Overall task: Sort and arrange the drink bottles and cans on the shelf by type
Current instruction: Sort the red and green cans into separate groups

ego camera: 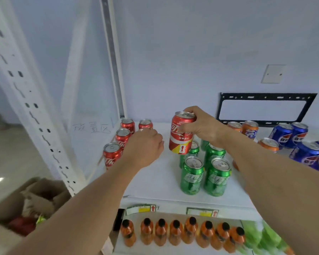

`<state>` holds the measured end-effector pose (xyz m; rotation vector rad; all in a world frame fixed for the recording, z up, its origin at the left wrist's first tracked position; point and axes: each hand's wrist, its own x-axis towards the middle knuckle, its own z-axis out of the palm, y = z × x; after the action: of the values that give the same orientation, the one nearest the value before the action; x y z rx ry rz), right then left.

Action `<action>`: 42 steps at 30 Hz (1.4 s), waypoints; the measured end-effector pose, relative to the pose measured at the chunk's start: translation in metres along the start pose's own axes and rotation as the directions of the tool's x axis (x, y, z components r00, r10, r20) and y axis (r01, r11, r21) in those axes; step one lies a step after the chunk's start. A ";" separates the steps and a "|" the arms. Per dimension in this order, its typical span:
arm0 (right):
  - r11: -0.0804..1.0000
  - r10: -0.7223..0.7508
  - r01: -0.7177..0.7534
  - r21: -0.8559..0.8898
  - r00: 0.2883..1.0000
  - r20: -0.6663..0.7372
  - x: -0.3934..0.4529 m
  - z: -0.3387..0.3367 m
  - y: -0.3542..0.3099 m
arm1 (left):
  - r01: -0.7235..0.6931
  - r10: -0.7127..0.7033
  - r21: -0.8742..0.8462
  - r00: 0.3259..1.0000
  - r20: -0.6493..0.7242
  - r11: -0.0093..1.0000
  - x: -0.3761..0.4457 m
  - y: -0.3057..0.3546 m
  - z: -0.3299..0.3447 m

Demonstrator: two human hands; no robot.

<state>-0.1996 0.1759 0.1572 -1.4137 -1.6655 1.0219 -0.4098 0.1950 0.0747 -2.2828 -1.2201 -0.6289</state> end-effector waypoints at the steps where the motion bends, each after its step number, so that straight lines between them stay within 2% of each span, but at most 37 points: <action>1: 1.000 -0.004 0.004 0.003 1.000 0.019 -0.003 0.010 0.002 | 0.002 -0.002 0.019 1.000 0.004 1.000 -0.015 -0.002 -0.004; 6: 1.000 0.003 -0.003 0.002 0.996 0.087 -0.014 0.062 0.015 | 0.006 -0.007 0.024 0.999 0.046 1.000 -0.077 -0.012 -0.016; 11: 0.999 0.033 -0.034 0.003 0.989 0.144 -0.009 0.099 0.029 | -0.054 0.053 0.067 0.998 0.026 0.996 -0.107 -0.022 -0.019; 21: 0.990 0.111 -0.122 0.072 0.984 0.140 0.010 0.160 0.054 | -0.039 0.038 0.027 0.998 0.044 0.999 -0.151 -0.043 -0.011; 25: 0.988 0.134 -0.145 0.056 0.978 0.160 0.016 0.170 0.050 | 0.049 -0.044 -0.052 0.994 0.097 0.997 -0.156 -0.050 -0.012; 27: 0.982 0.158 -0.171 0.080 0.976 0.149 0.015 0.171 0.046 | 0.161 -0.154 -0.136 0.986 0.057 0.978 -0.156 -0.049 -0.016; 29: 0.977 0.175 -0.184 0.105 0.981 0.087 0.008 0.173 0.046 | 0.360 -0.360 -0.322 0.931 0.062 0.876 -0.154 -0.046 -0.018; 30: 0.978 0.183 -0.186 0.098 0.982 0.036 0.004 0.176 0.048 | 0.479 -0.490 -0.454 0.866 0.104 0.751 -0.152 -0.045 -0.020; 32: 0.978 0.199 -0.194 0.073 0.978 -0.065 -0.005 0.187 0.056 | 0.631 -0.679 -0.652 0.696 0.235 0.421 -0.148 -0.043 -0.019; 33: 0.978 0.206 -0.200 0.059 0.972 -0.115 -0.008 0.195 0.062 | 0.675 -0.717 -0.674 0.626 0.308 0.300 -0.145 -0.043 -0.017; 34: 0.977 0.211 -0.206 0.047 0.964 -0.161 -0.010 0.202 0.068 | 0.711 -0.728 -0.664 0.579 0.366 0.232 -0.143 -0.044 -0.013; 36: 0.972 0.233 -0.229 0.043 0.949 -0.211 -0.010 0.213 0.078 | 0.743 -0.719 -0.640 0.554 0.420 0.198 -0.143 -0.048 -0.001; 39: 0.970 0.244 -0.242 0.037 0.943 -0.226 -0.005 0.218 0.085 | 0.734 -0.682 -0.625 0.601 0.417 0.265 -0.143 -0.055 0.019; 42: 0.973 0.230 -0.232 0.019 0.945 -0.232 -0.001 0.219 0.088 | 0.737 -0.677 -0.612 0.609 0.414 0.289 -0.140 -0.061 0.031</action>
<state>-0.3575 0.1561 -0.0164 -1.6949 -1.3592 0.9331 -0.5256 0.1548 -0.0205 -2.1890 -2.4373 -1.6598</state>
